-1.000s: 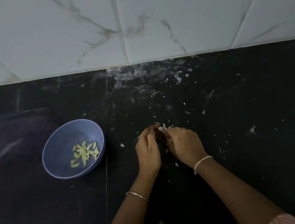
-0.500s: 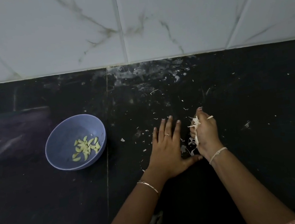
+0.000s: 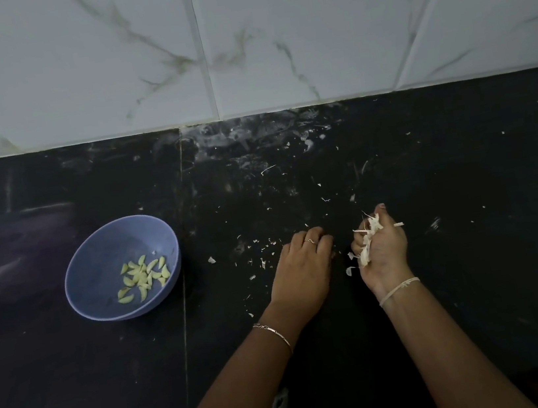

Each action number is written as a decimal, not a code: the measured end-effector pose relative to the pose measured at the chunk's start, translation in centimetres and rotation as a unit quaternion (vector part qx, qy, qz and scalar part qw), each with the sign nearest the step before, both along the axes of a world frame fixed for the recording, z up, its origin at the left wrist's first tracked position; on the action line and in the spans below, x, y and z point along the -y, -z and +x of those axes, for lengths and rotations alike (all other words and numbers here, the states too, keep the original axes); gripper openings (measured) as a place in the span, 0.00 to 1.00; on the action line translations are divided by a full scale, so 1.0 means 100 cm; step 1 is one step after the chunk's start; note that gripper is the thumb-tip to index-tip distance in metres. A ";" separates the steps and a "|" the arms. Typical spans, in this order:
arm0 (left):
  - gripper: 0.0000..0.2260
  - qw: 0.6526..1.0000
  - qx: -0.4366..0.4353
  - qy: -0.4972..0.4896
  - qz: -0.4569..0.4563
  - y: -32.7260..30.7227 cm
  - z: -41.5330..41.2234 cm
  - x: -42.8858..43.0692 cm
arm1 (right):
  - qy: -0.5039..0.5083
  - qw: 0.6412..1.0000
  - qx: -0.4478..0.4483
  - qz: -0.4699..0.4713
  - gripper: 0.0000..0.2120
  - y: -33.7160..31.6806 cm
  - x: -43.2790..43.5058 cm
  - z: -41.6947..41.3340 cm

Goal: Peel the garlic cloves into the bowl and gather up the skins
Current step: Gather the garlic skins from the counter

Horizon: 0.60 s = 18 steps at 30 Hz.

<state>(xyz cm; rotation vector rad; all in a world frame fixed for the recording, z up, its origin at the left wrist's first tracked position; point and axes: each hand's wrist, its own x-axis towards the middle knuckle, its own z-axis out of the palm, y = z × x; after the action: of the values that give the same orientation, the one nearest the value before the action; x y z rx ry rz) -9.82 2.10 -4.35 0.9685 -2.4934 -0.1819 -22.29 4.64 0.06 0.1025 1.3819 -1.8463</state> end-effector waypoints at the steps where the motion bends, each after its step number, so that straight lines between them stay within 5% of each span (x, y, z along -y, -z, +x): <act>1: 0.12 1.000 -0.007 0.006 0.001 0.000 -0.001 -0.001 | 0.004 1.000 0.004 0.000 0.20 0.000 -0.002 0.000; 4: 0.05 0.999 -0.028 0.031 0.028 0.000 0.000 -0.004 | 0.021 0.999 0.030 -0.014 0.19 -0.003 -0.008 -0.003; 8: 0.07 0.996 -0.053 -0.002 0.074 0.002 0.002 -0.006 | 0.037 0.993 0.098 -0.047 0.25 -0.009 -0.013 -0.011; 10: 0.02 0.971 -0.143 -0.058 0.184 -0.009 0.003 -0.010 | 0.034 0.987 0.139 -0.071 0.31 -0.011 -0.015 -0.012; 14: 0.06 0.791 -0.350 -0.137 0.482 -0.037 -0.004 -0.025 | 0.027 0.972 0.202 -0.114 0.26 -0.012 -0.014 -0.007; 18: 0.11 0.533 -0.505 -0.197 0.650 -0.055 -0.018 -0.031 | 0.005 0.959 0.242 -0.148 0.24 -0.025 -0.011 0.007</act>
<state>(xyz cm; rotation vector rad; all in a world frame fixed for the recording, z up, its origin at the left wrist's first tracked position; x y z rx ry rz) -11.64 5.17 1.19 1.2375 -0.6551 -1.9462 -21.56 5.75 2.52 0.3792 0.7636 -1.8550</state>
